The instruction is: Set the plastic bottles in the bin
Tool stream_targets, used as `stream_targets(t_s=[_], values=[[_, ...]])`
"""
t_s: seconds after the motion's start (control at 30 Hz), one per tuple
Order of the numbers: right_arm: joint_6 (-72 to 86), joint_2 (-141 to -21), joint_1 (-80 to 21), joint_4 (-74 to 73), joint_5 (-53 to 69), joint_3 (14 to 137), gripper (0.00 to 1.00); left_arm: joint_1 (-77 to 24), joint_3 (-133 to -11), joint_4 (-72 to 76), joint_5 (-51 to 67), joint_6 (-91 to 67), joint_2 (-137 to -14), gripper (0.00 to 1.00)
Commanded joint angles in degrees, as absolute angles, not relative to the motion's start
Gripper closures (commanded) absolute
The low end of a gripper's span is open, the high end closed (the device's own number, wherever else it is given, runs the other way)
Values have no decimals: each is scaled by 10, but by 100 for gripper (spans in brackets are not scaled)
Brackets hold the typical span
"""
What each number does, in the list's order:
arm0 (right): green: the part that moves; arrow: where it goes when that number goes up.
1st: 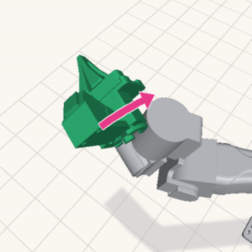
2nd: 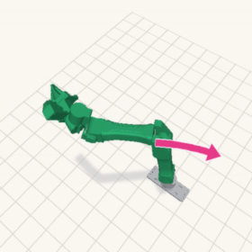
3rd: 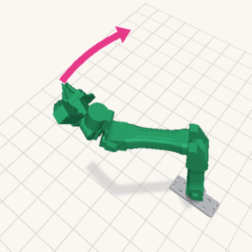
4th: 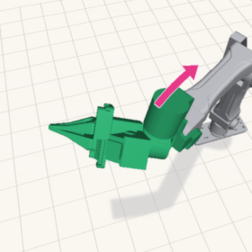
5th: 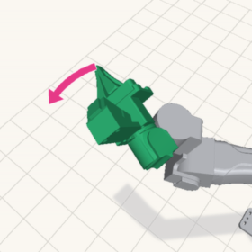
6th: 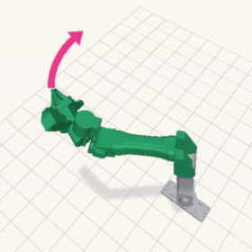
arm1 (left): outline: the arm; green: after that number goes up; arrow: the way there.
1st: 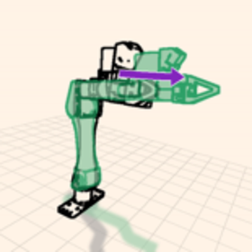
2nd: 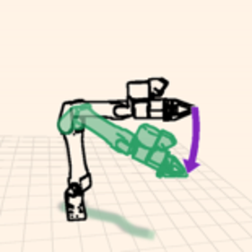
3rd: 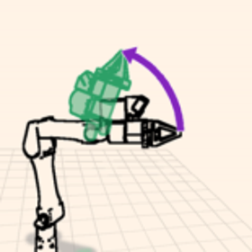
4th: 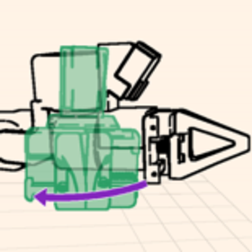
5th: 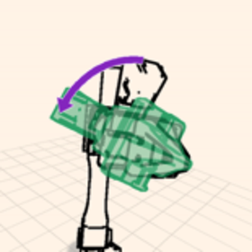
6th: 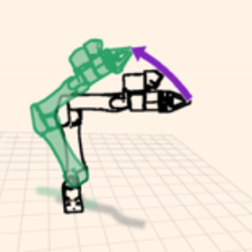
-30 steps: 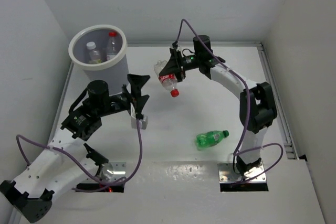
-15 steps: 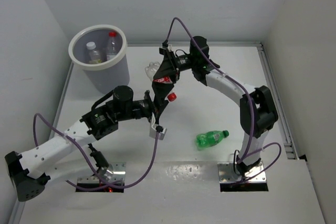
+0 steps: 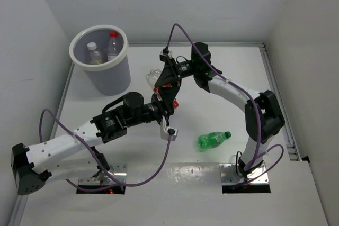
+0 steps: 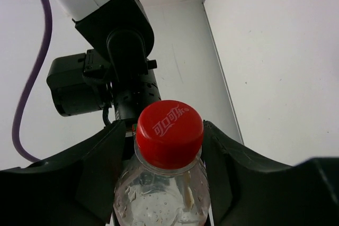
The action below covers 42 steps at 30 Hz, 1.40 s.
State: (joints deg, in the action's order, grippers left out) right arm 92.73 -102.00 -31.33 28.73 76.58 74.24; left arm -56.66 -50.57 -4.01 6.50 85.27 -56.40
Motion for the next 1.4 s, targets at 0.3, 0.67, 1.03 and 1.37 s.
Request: stream_targets(t_s=[0.3, 0.67, 1.03, 1.37], values=[[921, -975, -315, 305, 773, 731, 71, -598, -474, -5, 30, 867, -532, 100], [903, -974, -224, 251, 761, 732, 1, -632, -468, -5, 30, 867, -493, 100], [505, -980, 78, -195, 627, 953, 1, -513, -760, 43, -248, 502, -611, 100], [130, -894, 78, -353, 455, 968, 1, -208, -1147, -159, -210, 168, -864, 100]])
